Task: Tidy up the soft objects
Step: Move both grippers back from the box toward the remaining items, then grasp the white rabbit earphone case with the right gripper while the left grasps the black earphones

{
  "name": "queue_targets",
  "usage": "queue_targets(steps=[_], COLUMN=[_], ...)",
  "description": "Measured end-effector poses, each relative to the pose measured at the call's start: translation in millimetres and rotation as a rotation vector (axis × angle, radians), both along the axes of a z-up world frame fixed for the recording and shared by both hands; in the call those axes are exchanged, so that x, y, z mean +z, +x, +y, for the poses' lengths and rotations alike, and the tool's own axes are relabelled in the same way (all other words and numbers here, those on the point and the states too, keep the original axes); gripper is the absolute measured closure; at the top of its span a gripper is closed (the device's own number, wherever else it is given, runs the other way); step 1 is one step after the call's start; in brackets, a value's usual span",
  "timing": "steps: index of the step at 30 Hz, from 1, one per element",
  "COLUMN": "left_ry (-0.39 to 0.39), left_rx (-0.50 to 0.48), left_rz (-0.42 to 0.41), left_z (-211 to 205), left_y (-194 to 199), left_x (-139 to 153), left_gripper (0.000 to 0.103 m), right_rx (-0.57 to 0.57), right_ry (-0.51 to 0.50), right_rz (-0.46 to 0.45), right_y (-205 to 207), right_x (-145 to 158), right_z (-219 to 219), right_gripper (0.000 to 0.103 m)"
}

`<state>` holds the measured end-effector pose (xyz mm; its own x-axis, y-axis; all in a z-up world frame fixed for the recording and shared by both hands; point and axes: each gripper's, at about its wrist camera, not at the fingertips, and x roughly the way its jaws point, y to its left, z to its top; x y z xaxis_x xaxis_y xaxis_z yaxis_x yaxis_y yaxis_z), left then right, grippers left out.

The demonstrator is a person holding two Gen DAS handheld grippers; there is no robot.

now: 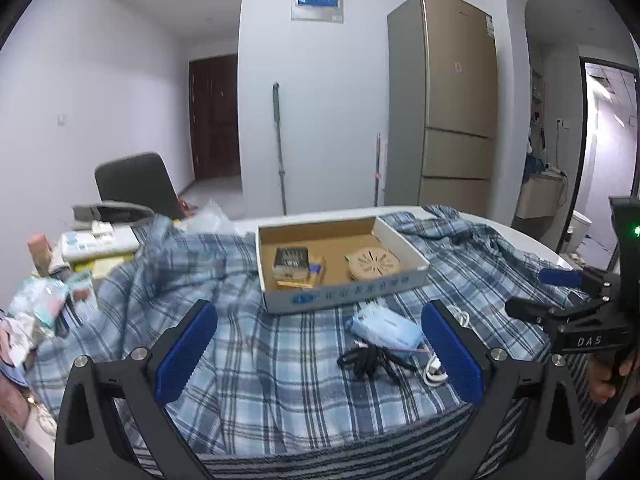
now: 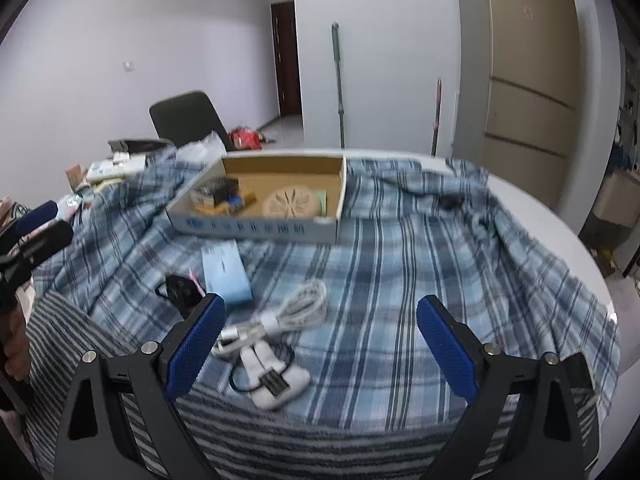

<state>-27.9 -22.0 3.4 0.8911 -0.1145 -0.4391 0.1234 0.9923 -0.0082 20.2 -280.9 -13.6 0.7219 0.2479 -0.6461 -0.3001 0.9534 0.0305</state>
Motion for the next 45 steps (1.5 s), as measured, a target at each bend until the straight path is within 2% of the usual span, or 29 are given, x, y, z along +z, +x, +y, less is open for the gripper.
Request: queue_targets(steps=[10, 14, 16, 18, 21, 24, 26, 31, 41, 45], left_ry=[-0.001, -0.01, -0.011, -0.008, -0.004, -0.011, -0.018, -0.028, 0.032, 0.055], left_rx=[-0.022, -0.029, -0.034, -0.039, -0.051, -0.057, -0.061, -0.067, -0.135, -0.183], left_rz=[0.073, 0.082, 0.087, 0.095, 0.107, 0.105, 0.11, 0.119, 0.13, 0.193], left_z=[1.8, 1.9, 1.3, 0.2, -2.2, -1.2, -0.3, 0.7, -13.8, -23.1], left_y=[14.8, 15.7, 16.0, 16.9, 18.3, 17.5, 18.1, 19.4, 15.3, 27.8], left_x=[-28.1, -30.5, -31.2, -32.7, -35.2, -35.0, -35.6, -37.1, -31.9, -29.0], left_gripper=[0.0, 0.0, 0.0, 0.0, 0.0, 0.0, 0.0, 0.0, 0.0, 0.0], right_rx=[0.089, 0.131, 0.113, 0.134, 0.155, 0.155, 0.148, 0.139, 0.114, 0.095], right_ry=[-0.052, -0.09, -0.114, -0.105, -0.121, -0.115, -0.102, -0.077, -0.033, 0.003], right_rz=[0.14, 0.203, 0.235, 0.273, 0.326, 0.357, 0.369, 0.324, 0.14, 0.089], right_y=[0.3, 4.6, 9.5, 13.3, 16.1, 17.1, 17.7, 11.8, 12.5, 19.8], right_x=[-25.8, -35.1, -39.8, -44.4, -53.3, -59.6, -61.7, -53.1, -10.4, 0.2], right_z=[12.3, 25.1, 29.0, 33.4, 40.4, 41.5, 39.6, 34.1, 30.5, 25.8], right_gripper=[0.007, 0.009, 0.016, 0.017, 0.025, 0.039, 0.058, 0.064, 0.063, 0.063])
